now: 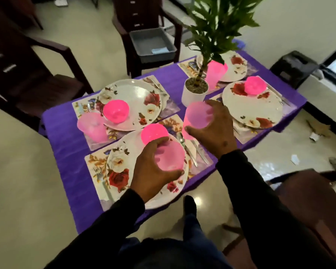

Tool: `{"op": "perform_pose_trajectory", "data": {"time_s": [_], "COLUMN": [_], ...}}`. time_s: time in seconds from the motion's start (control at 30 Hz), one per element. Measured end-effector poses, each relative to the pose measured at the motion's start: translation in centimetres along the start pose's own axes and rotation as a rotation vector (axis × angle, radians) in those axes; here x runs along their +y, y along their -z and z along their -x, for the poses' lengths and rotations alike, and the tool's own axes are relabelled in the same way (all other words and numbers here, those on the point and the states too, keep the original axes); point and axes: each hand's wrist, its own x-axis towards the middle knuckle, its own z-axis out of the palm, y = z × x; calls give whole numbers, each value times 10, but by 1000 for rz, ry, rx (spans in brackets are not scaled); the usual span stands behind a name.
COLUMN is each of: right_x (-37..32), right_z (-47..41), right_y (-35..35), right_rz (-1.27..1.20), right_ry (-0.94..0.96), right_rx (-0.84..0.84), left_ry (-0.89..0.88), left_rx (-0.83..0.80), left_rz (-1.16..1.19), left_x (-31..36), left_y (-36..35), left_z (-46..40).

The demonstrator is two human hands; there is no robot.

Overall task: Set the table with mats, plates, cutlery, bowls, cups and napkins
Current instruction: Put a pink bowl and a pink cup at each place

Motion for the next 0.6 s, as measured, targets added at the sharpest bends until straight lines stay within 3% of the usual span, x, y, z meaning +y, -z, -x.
{"op": "perform_pose_trajectory", "data": {"time_s": [0.37,0.6], "right_x": [56,58], "right_z": [-134,-156], "right_y": [-53,-89], "right_rz": [-15,63], "right_ry": [271,376], "right_rx": [-458,-582], "left_ry": [182,232], "left_rx": [264,406], "left_rz": [-103,-104], "left_x": [15,16], "left_y": [-72,-89], "left_z": [-55,-62]}}
